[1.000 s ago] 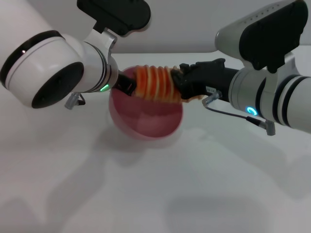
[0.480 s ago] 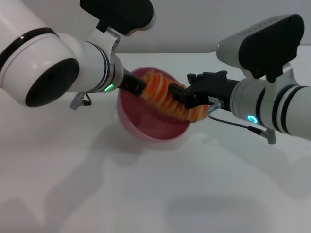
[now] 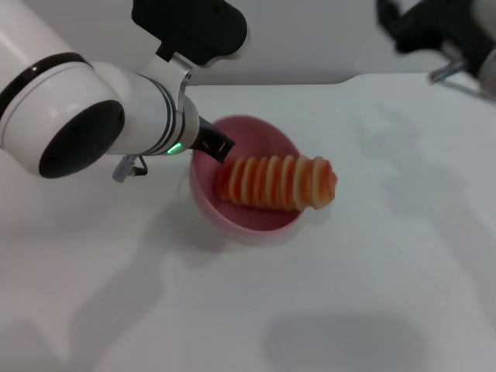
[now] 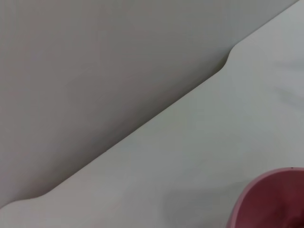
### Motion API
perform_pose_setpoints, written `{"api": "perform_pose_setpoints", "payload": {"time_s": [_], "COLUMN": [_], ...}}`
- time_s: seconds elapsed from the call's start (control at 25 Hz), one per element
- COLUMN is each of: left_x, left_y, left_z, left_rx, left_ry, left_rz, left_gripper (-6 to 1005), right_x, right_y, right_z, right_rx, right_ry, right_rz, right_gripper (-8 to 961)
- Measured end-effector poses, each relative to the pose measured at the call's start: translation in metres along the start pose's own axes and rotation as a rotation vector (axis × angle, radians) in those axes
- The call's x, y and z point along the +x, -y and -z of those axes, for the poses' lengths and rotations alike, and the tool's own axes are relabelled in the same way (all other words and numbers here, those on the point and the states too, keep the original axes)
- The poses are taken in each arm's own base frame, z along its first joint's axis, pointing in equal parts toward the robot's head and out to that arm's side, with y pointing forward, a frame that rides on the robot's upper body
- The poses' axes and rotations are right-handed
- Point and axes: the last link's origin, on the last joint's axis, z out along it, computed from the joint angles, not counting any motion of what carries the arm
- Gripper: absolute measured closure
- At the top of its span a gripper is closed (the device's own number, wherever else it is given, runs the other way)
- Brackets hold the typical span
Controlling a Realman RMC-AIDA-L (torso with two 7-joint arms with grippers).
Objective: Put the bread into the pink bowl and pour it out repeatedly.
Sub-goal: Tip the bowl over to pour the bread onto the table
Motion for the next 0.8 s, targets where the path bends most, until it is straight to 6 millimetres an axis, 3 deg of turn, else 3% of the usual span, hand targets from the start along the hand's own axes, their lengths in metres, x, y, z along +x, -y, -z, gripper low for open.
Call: {"api": "perform_pose_setpoints", "payload": {"time_s": [0.2, 0.48, 0.76, 0.8], "left_x": [0.001, 0.014, 0.026, 0.031], "left_y": [-0.006, -0.028, -0.035, -0.036], "left_z": [0.001, 0.003, 0.006, 0.007], "left_rx": [-0.011, -0.035, -0.024, 0.041], "left_ry": [-0.004, -0.035, -0.080, -0.113], "left_rz": [-0.024, -0.129, -0.202, -0.292], "left_gripper": [952, 951, 952, 952], "right_x": [0.007, 0.045, 0.078, 0.081], "right_y": [0.015, 0.022, 0.025, 0.024], "right_z": [0.012, 0.042, 0.052, 0.052], "right_rx": [0.080, 0.142, 0.170, 0.165], "right_ry": [0.137, 0.321, 0.250, 0.237], "right_rz": [0.076, 0.093, 0.025, 0.020], "right_gripper": [490, 491, 492, 492]}}
